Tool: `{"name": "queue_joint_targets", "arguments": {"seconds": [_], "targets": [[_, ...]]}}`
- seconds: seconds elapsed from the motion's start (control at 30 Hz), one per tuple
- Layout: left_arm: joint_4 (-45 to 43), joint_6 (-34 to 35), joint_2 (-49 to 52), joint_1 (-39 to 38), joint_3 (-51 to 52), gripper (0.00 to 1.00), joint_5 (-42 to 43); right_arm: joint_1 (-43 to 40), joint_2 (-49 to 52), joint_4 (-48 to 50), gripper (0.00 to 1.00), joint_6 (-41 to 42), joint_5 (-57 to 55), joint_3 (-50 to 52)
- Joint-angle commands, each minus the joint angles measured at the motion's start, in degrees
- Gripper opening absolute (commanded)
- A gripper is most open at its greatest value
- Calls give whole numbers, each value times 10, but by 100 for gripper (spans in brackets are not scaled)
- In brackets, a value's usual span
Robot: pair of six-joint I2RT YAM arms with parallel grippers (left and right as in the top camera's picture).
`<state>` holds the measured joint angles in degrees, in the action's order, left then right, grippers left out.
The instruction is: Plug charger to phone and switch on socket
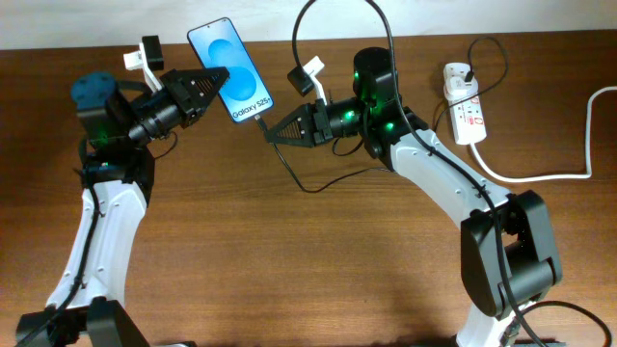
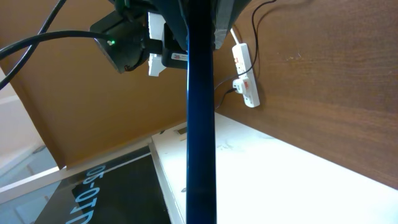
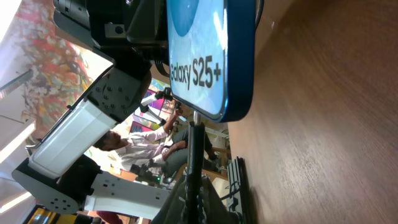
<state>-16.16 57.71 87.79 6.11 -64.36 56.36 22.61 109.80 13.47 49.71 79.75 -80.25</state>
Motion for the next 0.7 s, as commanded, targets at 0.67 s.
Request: {"name": "queue_joint_targets", "arguments": {"seconds": [0.67], "targets": [[-7, 1, -2, -1, -2, 0, 10, 3, 3, 10, 4, 16, -5, 0]]}}
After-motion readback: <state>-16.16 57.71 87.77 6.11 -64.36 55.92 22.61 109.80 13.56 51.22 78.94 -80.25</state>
